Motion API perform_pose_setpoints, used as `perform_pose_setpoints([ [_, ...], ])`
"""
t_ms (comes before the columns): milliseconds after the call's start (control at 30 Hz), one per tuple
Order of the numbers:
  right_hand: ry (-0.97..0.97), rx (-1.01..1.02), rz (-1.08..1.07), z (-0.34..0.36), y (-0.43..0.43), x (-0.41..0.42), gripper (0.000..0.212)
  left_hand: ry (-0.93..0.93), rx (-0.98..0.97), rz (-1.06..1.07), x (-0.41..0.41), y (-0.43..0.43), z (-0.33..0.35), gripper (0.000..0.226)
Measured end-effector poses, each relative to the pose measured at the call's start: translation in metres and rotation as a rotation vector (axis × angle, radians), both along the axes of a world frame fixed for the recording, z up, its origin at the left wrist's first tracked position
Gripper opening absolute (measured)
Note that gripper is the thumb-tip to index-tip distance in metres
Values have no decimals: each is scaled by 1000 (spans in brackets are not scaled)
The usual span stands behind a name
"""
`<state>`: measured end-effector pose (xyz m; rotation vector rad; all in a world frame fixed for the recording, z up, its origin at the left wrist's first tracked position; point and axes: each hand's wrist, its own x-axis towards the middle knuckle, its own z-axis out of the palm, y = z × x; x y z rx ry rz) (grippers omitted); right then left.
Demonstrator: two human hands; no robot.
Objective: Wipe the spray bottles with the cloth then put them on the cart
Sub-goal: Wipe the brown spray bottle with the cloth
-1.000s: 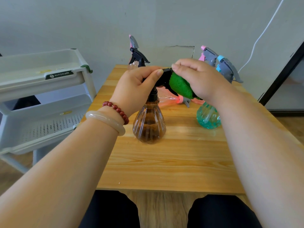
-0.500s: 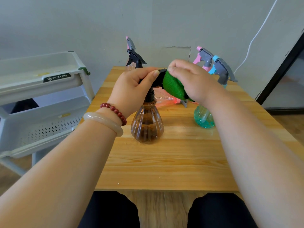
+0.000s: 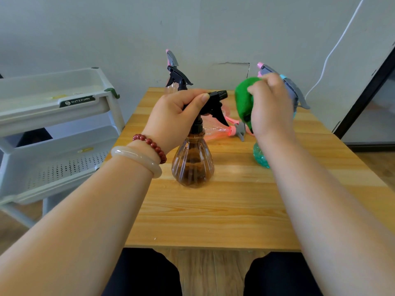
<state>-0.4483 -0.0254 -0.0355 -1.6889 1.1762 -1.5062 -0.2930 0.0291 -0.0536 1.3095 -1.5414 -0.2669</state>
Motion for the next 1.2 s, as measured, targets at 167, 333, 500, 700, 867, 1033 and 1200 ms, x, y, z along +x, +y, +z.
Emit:
perform_pose_setpoints([
  [167,99,-630,-115,-35,9,13,14,22,-2,-5,0,-1,0,21],
  [333,299,-572,2,-75,8,9,17,8,-14,6,0,0,0,20],
  [500,239,-610,-98,-57,12,0,15,12,-2,7,1,0,-1,19],
  [700,293,-629,-18,-62,3,10,16,13,2,14,2,0,0,20],
  [867,330,-433,4,-83,3,-3,16,17,12,29,3,2,0,21],
  [1033,266,-496,-90,-78,12,1,18,17,-7,23,1,5,-1,28],
  [1200,167,-460,-162,-84,18,7,16,14,-21,23,2,3,-1,24],
])
